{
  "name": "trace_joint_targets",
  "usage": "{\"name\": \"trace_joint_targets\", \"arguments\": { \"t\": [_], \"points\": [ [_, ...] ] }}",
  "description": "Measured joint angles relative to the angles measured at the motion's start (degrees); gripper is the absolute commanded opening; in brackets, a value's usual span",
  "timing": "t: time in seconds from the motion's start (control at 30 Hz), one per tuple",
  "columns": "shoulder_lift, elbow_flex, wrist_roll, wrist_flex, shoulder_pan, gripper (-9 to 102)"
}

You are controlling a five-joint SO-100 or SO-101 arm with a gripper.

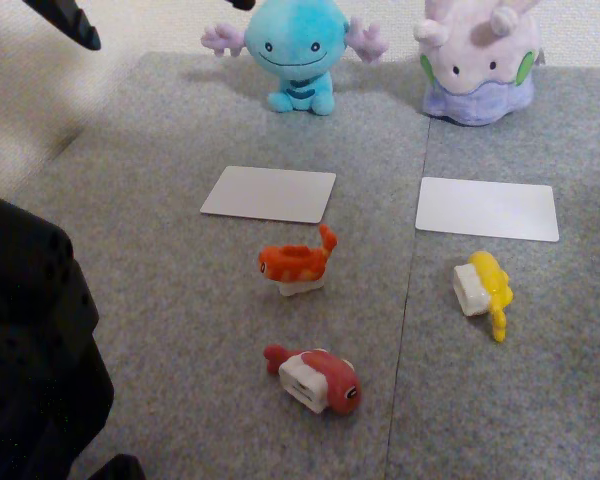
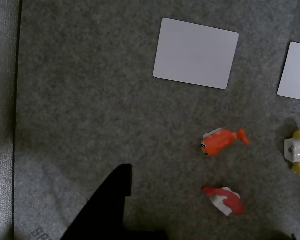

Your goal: Wooper wants to eat egg sudhi, and Goomy wants to eat shrimp sushi

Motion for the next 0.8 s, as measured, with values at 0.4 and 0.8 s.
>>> {"name": "trace_joint_targets", "arguments": {
  "t": [0.4,0.8],
  "points": [
    [14.9,54.0,-0.6,-55.8,6.4,49],
    [16.1,54.0,-0.6,-56.6,6.9,49]
  ]
}}
